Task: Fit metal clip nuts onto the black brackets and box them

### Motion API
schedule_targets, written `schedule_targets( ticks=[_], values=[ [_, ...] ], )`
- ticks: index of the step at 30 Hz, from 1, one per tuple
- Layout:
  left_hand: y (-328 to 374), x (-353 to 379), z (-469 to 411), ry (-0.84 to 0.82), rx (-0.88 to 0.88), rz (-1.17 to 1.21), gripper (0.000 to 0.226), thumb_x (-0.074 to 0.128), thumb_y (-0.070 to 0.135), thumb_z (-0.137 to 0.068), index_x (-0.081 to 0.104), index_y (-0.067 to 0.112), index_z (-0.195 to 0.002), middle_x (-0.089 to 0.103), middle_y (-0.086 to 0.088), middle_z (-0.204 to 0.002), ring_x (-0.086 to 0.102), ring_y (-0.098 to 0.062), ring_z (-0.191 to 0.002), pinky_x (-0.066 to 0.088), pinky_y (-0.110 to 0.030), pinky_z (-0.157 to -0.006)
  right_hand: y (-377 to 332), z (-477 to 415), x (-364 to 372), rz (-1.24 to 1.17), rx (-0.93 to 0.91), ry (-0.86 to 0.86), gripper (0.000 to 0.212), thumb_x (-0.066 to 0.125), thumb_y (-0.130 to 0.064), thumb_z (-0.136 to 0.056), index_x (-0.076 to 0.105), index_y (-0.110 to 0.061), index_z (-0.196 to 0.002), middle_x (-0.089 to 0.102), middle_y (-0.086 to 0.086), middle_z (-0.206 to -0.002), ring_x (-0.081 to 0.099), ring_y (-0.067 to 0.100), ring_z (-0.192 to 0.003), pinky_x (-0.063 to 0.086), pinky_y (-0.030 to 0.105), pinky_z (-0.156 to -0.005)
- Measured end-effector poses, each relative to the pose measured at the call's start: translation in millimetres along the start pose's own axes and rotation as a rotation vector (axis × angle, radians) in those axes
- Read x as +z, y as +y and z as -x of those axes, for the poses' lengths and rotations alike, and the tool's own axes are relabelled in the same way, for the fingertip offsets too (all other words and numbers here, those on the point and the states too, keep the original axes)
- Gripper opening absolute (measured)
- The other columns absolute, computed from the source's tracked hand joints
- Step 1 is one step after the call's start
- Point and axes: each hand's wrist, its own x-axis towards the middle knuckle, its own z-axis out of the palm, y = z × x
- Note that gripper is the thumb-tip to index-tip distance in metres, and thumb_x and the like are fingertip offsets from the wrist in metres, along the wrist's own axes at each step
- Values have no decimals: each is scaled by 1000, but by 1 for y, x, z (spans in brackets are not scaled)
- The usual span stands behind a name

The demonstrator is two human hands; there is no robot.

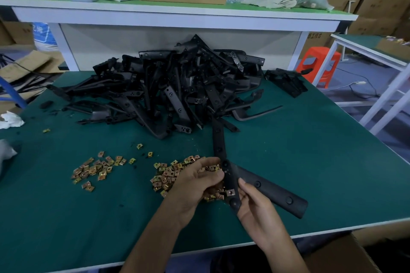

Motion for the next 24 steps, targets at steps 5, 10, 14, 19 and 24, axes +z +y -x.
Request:
schedule_targets(
  ticks=[5,10,14,19,24],
  values=[
    [6,-15,1,-104,41,-148,42,75,5,-87,68,28,-121,70,-2,-74,68,-14,-76,51,-21,-69,0,4,4,57,3,-26,49,63,-16,-88,62,7,-132,59,33,-136,52,44,-128,30,56,-121],
    [10,-27,1,-199,40,-214,44,76,6,-86,69,31,-121,72,-9,-84,70,-17,-80,53,-21,-74,-1,6,8,22,-8,-10,60,68,-13,-78,58,16,-130,65,29,-119,63,34,-101,56,40,-87],
    [10,-30,-1,-215,26,-212,41,78,11,-84,71,31,-118,73,-10,-88,69,-17,-81,54,-22,-72,0,5,6,17,2,-25,60,70,-13,-78,57,17,-129,66,26,-114,66,28,-92,60,32,-76],
    [10,-32,-2,-252,-2,-252,47,80,16,-80,70,34,-122,75,-16,-97,71,-21,-88,55,-30,-79,3,1,3,26,20,-42,71,79,-12,-70,54,20,-128,51,25,-118,44,34,-109,42,43,-98],
    [13,-32,-3,-266,-9,-290,51,80,17,-81,67,36,-126,72,-25,-99,69,-24,-86,55,-28,-75,2,1,4,80,-10,-64,63,81,-11,-68,59,2,-125,50,23,-116,39,31,-113,33,46,-103]
  ],
)
